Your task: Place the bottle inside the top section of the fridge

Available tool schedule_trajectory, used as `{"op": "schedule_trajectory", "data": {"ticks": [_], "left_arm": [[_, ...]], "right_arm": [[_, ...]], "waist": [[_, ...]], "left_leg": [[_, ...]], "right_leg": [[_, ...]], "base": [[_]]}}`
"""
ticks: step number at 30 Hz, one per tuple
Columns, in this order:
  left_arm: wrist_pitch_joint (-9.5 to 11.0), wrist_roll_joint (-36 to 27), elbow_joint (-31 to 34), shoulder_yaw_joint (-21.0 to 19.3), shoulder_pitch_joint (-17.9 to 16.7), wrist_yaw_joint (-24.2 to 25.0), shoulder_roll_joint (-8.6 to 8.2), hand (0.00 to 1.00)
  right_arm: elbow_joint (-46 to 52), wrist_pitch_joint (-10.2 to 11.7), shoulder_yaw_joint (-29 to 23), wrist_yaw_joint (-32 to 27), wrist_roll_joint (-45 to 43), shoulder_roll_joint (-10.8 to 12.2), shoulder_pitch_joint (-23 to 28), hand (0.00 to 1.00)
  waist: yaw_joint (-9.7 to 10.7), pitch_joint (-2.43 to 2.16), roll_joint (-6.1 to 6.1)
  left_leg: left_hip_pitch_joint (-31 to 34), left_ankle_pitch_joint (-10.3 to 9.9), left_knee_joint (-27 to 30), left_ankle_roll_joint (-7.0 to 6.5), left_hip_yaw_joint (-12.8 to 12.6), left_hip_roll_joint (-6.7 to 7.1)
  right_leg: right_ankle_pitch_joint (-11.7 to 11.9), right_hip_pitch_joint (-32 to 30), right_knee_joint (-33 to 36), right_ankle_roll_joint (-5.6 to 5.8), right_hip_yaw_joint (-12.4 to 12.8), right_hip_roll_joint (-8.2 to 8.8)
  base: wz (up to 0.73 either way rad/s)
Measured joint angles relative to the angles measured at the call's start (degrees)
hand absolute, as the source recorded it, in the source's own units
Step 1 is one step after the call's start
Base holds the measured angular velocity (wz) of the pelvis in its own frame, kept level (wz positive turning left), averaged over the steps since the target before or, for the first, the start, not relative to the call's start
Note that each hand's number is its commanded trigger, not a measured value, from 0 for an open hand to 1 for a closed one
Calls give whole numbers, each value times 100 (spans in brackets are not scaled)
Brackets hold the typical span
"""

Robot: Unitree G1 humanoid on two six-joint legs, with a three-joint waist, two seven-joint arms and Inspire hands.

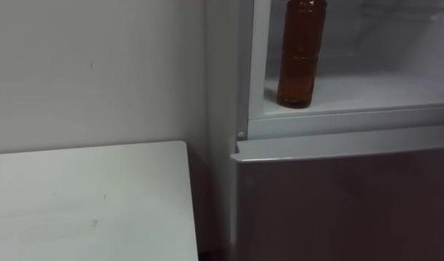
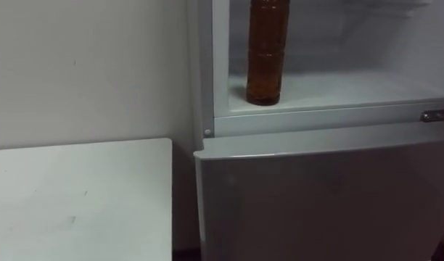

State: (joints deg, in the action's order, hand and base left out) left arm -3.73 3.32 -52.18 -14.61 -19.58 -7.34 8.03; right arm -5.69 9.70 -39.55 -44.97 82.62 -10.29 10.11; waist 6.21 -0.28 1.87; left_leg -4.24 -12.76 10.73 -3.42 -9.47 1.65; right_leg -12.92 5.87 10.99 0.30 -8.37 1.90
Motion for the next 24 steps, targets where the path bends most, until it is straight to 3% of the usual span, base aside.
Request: {"op": "schedule_trajectory", "data": {"ticks": [3, 8, 13, 18, 24], "left_arm": [[3, 13, -31, 5, 29, -3, 5, 0], [13, 16, -73, 21, 29, -116, 11, 0], [150, 18, -116, 23, -7, -123, 3, 0], [220, 137, -332, 17, 32, -123, -12, 0], [314, 134, -628, 18, 28, -122, -36, 0]], "right_arm": [[285, 148, 2, -185, -21, -173, -10, 0], [945, 272, -3, -510, -257, -185, -6, 0], [1464, 453, 4, -627, -501, -203, -67, 0], [1978, 474, 9, -630, -1211, -203, -80, 0], [2477, 528, 6, -744, -2003, -207, -85, 0]], "waist": [[0, 2, -5], [16, -1, -18], [5, 3, -45], [-1, 7, -124], [-6, -10, -68]], "left_leg": [[19, 0, -16, 0, -8, -1], [62, 1, -32, -1, 16, 0], [75, 0, -22, 0, 26, -2], [80, -1, -17, -1, 26, -2], [139, 6, 20, -2, 17, -3]], "right_leg": [[0, -29, 44, 0, 4, -1], [0, -112, 80, 0, -117, 12], [2, -95, 85, -1, -122, 11], [2, -127, 130, 0, -112, 14], [-1, -201, 162, 0, -99, 18]], "base": [[0], [0], [0], [0], [0]]}}
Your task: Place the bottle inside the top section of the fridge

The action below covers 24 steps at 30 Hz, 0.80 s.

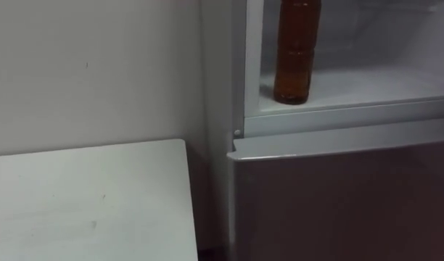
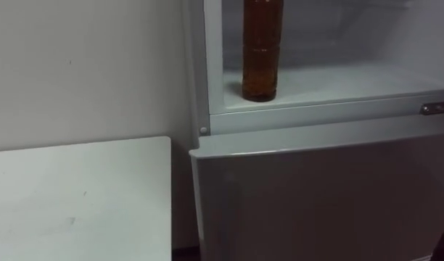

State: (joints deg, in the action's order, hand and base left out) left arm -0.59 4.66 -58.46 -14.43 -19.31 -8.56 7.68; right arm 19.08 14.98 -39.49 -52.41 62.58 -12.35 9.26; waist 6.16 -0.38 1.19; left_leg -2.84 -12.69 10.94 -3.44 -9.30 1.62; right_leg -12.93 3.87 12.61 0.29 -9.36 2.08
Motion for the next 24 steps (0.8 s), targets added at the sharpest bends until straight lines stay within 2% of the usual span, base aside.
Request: {"op": "schedule_trajectory", "data": {"ticks": [4, 10, 13, 24], "left_arm": [[100, 1, -2, 7, -13, -40, -4, 0], [309, -1, -134, 7, -1, -98, -3, 0], [356, -2, -186, 7, 40, -98, -9, 0], [382, -5, -471, 145, 95, -86, -2, 0]], "right_arm": [[47, 48, 4, -66, -300, -22, -12, 0], [225, 76, 19, -10, -917, -43, -19, 0], [222, 142, 83, 56, -962, -47, -27, 0], [223, 156, 413, 338, -1541, -61, -28, 0]], "waist": [[-16, -3, 79], [-23, -2, 95], [-27, 1, 100], [-39, 12, 102]], "left_leg": [[11, 14, 3, -2, -19, 3], [-8, 15, 35, -2, -100, -4], [-29, 14, 22, -2, -103, -6], [-75, 13, -46, -1, -136, -1]], "right_leg": [[-4, -22, -36, -4, 35, -1], [-1, -9, -66, -6, 70, -9], [0, 11, -81, -6, 71, -8], [0, 30, -103, -4, 94, -9]], "base": [[0], [-3], [0], [-1]]}}
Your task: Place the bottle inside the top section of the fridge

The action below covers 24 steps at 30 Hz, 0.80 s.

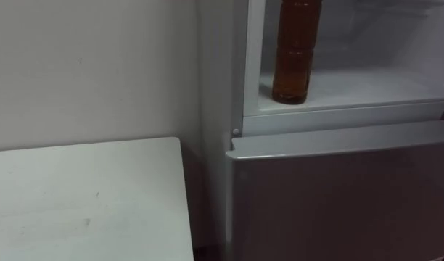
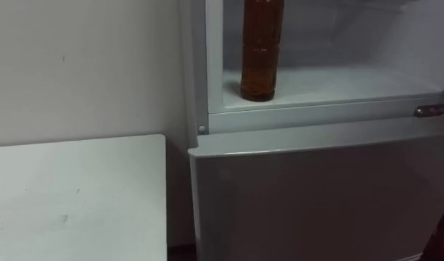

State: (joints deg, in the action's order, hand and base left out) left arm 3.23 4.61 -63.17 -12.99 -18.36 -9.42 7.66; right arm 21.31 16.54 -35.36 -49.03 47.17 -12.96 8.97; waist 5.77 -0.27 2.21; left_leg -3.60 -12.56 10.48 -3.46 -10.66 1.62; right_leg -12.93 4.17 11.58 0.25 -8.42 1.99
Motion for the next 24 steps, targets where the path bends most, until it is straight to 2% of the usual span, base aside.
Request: {"op": "schedule_trajectory", "data": {"ticks": [11, 24], "left_arm": [[-13, -9, -35, 232, 7, -13, 0, 0], [-18, 3, -60, 261, 5, -136, -2, 0]], "right_arm": [[1, -55, 493, 423, -34, -34, -9, 0], [6, -165, 728, 891, -46, -69, -10, 0]], "waist": [[-83, 5, -16], [-156, -2, -42]], "left_leg": [[19, 0, -10, 0, 10, -5], [51, -2, 9, 4, 23, -33]], "right_leg": [[1, -19, 12, -1, 1, -1], [26, -30, 74, -20, -45, -8]], "base": [[0], [0]]}}
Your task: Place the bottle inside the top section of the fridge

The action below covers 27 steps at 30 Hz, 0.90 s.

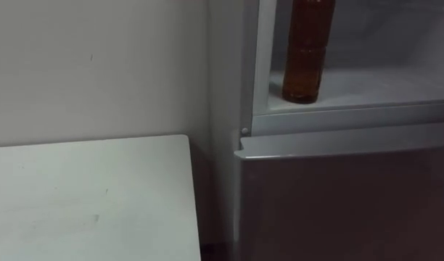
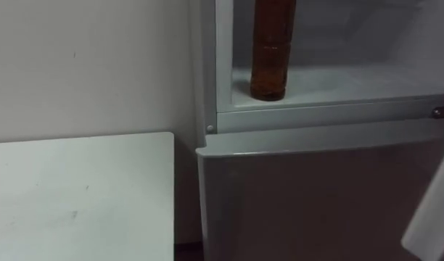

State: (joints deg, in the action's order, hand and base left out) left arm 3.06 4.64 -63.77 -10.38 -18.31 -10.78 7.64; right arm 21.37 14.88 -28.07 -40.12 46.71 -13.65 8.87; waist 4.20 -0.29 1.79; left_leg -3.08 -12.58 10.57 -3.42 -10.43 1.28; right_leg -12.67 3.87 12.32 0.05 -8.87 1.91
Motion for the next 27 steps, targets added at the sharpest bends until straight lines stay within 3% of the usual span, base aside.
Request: {"op": "schedule_trajectory", "data": {"ticks": [5, 13, 22, 27], "left_arm": [[-1, 5, -9, -2, 3, 1, -2, 0], [-25, 4, -46, 10, 46, 21, -6, 0], [-24, 10, -50, 10, 94, 93, 6, 0], [-26, 110, -45, 88, 101, 149, 5, 0]], "right_arm": [[136, -3, 12, 99, -79, -2, -38, 0], [197, -5, 361, 408, -937, -2, -346, 0], [209, -18, 712, 730, -1689, -3, -363, 0], [198, -150, 958, 778, -2033, -3, -448, 0]], "waist": [[-23, 4, -10], [-20, 12, -51], [-175, 11, -53], [-281, 18, -22]], "left_leg": [[34, -11, 33, -2, 0, -4], [57, -12, 121, -2, -1, -20], [7, -11, 94, 2, -21, -35], [-8, -14, 80, 10, -19, -43]], "right_leg": [[1, -15, 32, -1, 3, 4], [13, -14, -3, -11, 9, 0], [50, 91, -65, -11, 35, -34], [53, 88, -67, -16, 17, -39]], "base": [[0], [0], [-2], [0]]}}
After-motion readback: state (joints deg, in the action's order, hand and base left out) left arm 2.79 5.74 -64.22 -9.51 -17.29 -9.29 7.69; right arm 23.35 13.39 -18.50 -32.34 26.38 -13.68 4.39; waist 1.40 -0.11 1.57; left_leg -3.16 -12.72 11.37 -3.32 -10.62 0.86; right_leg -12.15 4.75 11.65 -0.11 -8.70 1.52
